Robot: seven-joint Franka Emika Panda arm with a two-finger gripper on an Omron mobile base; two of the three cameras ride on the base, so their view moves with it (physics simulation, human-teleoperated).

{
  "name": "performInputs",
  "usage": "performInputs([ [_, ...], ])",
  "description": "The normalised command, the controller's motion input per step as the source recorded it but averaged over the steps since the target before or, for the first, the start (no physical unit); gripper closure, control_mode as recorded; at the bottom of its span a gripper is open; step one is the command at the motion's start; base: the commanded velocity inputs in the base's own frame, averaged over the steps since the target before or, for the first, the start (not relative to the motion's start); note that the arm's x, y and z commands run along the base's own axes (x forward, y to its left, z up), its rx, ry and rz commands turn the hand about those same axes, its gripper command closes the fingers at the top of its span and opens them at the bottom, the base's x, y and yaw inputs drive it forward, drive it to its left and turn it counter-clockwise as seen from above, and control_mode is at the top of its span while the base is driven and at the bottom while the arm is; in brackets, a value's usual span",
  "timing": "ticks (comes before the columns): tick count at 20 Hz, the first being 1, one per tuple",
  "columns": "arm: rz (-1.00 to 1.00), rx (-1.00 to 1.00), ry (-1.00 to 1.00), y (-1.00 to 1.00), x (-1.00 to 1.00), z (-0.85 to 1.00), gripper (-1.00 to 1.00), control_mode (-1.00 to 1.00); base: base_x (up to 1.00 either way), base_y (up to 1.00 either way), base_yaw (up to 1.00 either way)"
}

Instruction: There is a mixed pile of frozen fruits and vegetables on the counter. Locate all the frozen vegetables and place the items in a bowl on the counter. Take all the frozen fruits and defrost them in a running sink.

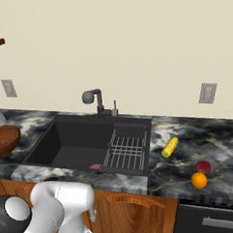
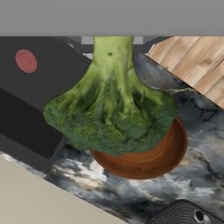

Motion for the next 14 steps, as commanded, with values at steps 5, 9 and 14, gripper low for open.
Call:
performInputs([
  [5, 0.0, 0.26, 0.08, 0.0, 0.28, -0.2, 1.0, -1.0, 0.0, 0.0, 0.0],
  [9, 0.0, 0.07, 0.1, 0.27, 0.1, -0.09, 1.0, -1.0, 0.0, 0.0, 0.0],
  [14, 0.0, -0.07, 0.13, 0.32, 0.03, 0.01, 1.0, -1.0, 0.0, 0.0, 0.0],
])
